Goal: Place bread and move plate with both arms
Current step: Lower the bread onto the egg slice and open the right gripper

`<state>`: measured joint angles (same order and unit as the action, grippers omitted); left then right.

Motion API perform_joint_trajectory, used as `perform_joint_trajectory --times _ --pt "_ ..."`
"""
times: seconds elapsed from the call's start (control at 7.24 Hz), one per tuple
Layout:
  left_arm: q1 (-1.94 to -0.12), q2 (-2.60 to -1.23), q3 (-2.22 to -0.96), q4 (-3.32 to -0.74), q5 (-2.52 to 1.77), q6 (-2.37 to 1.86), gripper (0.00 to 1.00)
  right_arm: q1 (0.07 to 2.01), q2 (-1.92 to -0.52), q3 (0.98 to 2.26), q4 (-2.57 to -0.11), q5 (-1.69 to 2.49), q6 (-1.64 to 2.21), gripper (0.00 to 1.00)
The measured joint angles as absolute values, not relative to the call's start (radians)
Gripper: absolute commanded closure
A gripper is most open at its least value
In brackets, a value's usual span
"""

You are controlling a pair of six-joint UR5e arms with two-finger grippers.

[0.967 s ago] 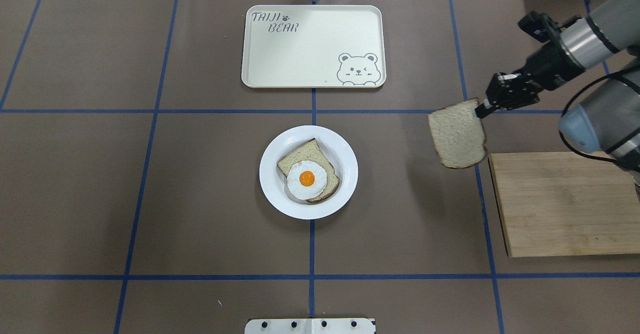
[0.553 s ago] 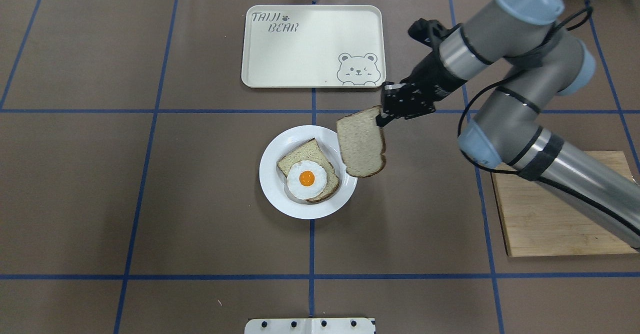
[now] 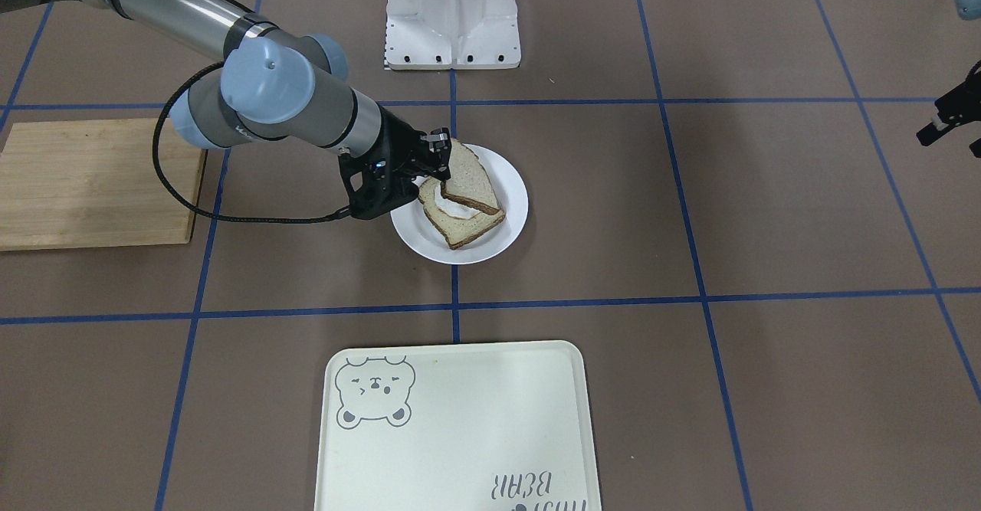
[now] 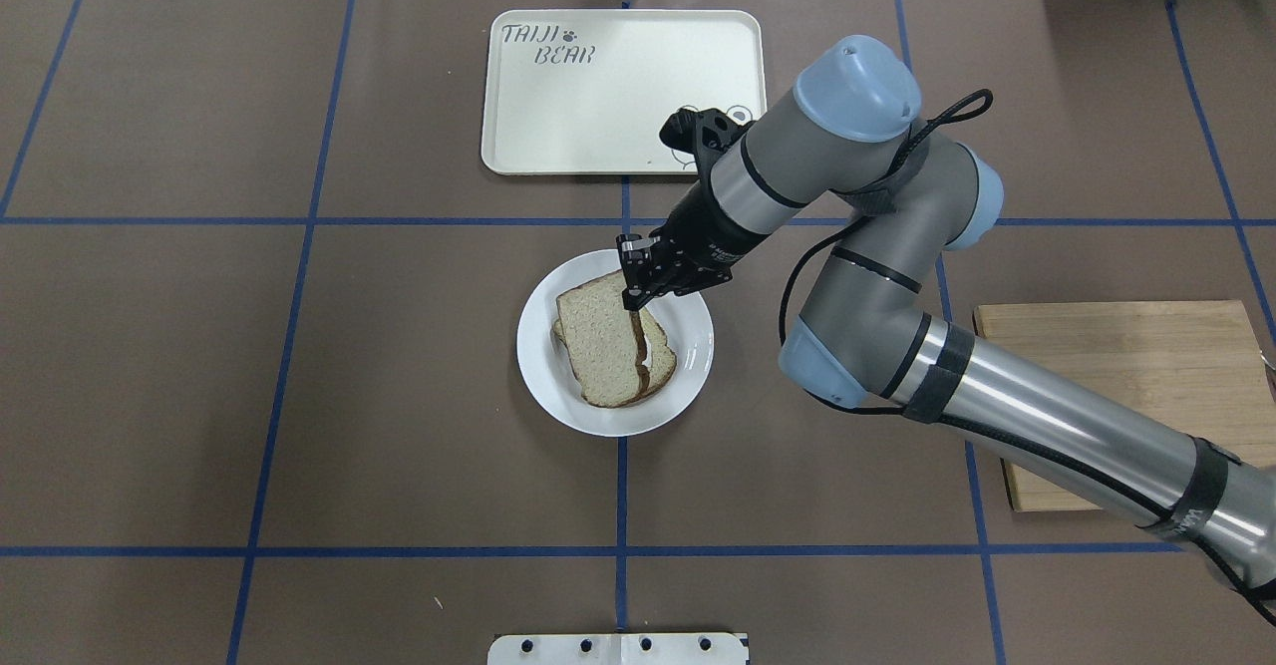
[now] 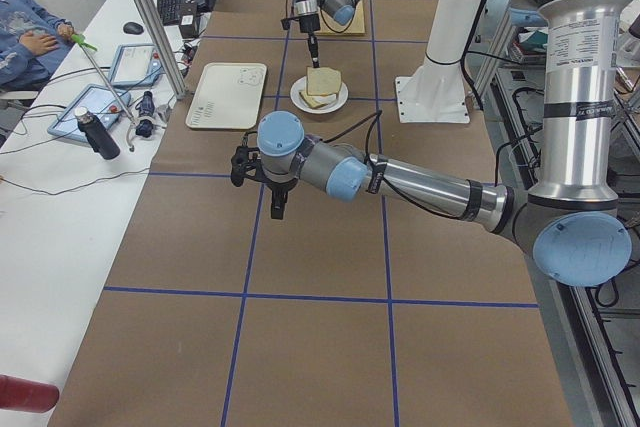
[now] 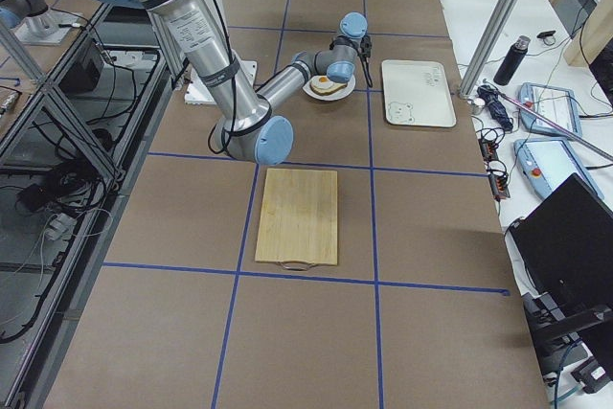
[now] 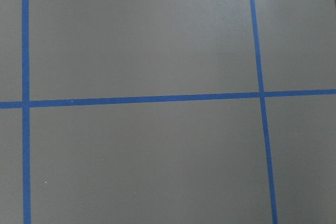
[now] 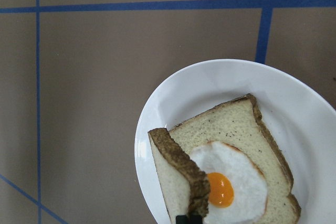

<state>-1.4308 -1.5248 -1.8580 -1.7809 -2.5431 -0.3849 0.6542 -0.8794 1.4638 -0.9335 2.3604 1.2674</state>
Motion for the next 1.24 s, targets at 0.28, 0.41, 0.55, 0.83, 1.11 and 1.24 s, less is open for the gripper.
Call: perform_joint_trajectory --times 0.28,0.41,0.55,0.83,1.11,1.24 --pt "-1.430 -1.525 -1.859 -1.781 -2.543 -0.386 0.02 0.640 -0.875 1.432 -0.933 2.348 1.235 1.00" --pt "-1.429 -1.525 -1.859 -1.781 -2.543 -0.386 0.02 0.645 -0.877 1.423 -0.933 2.347 1.217 1.00" --pt "-1.429 -1.525 -1.858 -1.781 -2.543 -0.386 0.02 0.654 -0.876 1.419 -0.933 2.347 1.207 1.00" --pt "-1.428 -1.527 -1.858 -1.781 -2.543 -0.387 0.02 0.668 -0.873 1.415 -0.933 2.341 1.202 1.00" --pt "-1.425 -1.529 -1.859 -1.781 -2.543 -0.387 0.02 0.671 -0.870 1.404 -0.933 2.321 1.201 0.11" --pt "-1.416 -1.533 -1.859 -1.781 -2.544 -0.387 0.02 0.671 -0.870 1.403 -0.932 2.310 1.202 0.09"
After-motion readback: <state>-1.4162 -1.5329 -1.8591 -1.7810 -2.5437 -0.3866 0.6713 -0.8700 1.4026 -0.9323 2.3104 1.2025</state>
